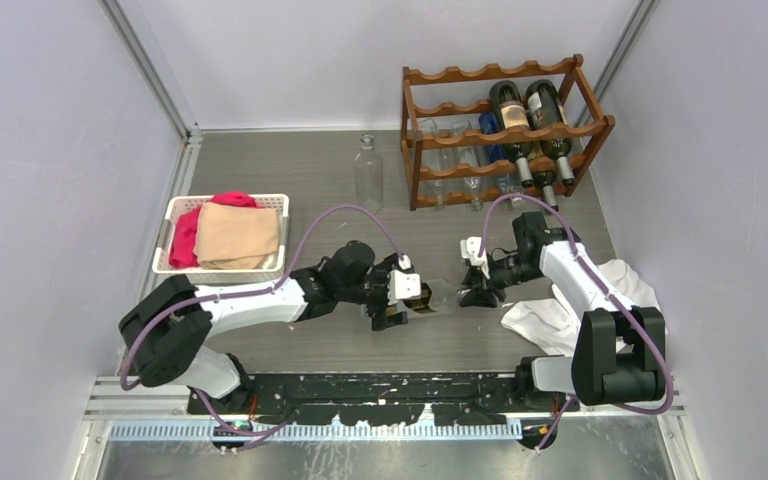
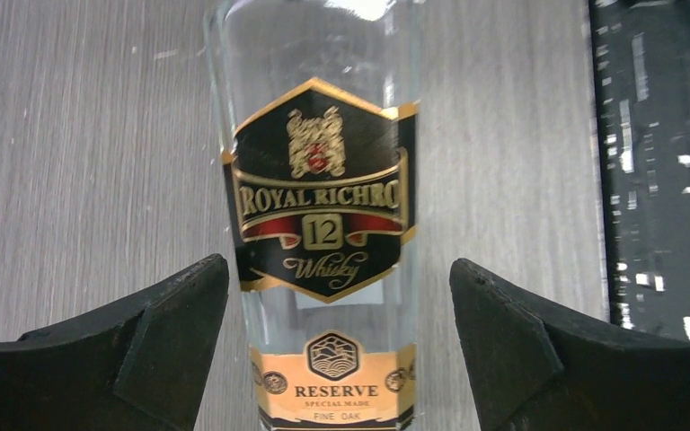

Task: Put the wine bottle on the wine rack
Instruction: Pick up the wine bottle from the center of the board.

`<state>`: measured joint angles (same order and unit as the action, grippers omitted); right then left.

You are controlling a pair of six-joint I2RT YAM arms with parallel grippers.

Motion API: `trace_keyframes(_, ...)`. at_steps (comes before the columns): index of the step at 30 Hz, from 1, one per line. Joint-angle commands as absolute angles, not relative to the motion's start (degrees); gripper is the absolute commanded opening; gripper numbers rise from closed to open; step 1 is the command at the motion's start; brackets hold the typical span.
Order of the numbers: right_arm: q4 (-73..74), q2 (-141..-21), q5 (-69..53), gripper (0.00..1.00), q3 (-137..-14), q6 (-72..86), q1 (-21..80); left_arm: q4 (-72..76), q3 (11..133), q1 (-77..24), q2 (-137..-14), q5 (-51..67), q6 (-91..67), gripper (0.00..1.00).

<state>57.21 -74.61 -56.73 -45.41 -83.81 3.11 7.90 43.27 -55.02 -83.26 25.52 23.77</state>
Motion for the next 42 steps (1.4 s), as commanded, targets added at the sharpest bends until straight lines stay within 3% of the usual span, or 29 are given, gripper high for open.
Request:
trace_keyframes(1,56.07,-73.44,-58.54,0.10,-45.97,-84.37,3.72,14.36,43.41,-55.28,-85.17,18.97,23.82,0.93)
trace_keyframes(5,56.29,-73.69,-58.30,0.13,-46.09,-84.41,3.69,14.19,44.39,-55.26,-87.05,22.46,23.41,0.90)
trace_keyframes(8,56.68,-73.98,-58.19,0.15,-46.23,-84.39,3.77,14.11,44.71,-55.25,-88.29,24.87,21.56,0.78)
trace_keyframes(10,56.97,-74.08,-58.18,0.19,-46.39,-84.23,3.79,13.46,45.05,-55.28,-88.91,25.90,20.52,0.50)
trace_keyframes(12,57.11,-74.17,-58.18,0.24,-46.36,-84.20,3.86,13.97,45.01,-55.28,-89.16,26.39,19.32,0.05)
trace_keyframes(13,57.15,-74.21,-58.11,0.26,-46.28,-84.16,3.85,15.07,44.55,-55.28,-88.95,26.59,18.57,0.00)
trace_keyframes(20,54.79,-73.60,-55.74,0.58,-45.97,-79.80,7.40,21.17,42.44,-55.20,-87.36,28.33,15.56,0.00)
trace_keyframes(23,52.46,-72.94,-55.09,0.67,-45.63,-77.05,9.40,23.42,41.74,-54.90,-87.12,28.58,14.66,0.00)
trace_keyframes(34,45.89,-73.19,-51.80,0.86,-43.77,-71.47,14.58,30.51,38.89,-53.54,-86.45,29.67,11.72,0.00)
trace_keyframes(42,43.31,-73.30,-50.06,0.85,-43.89,-68.31,17.07,32.22,37.88,-53.45,-85.82,29.53,11.79,0.00)
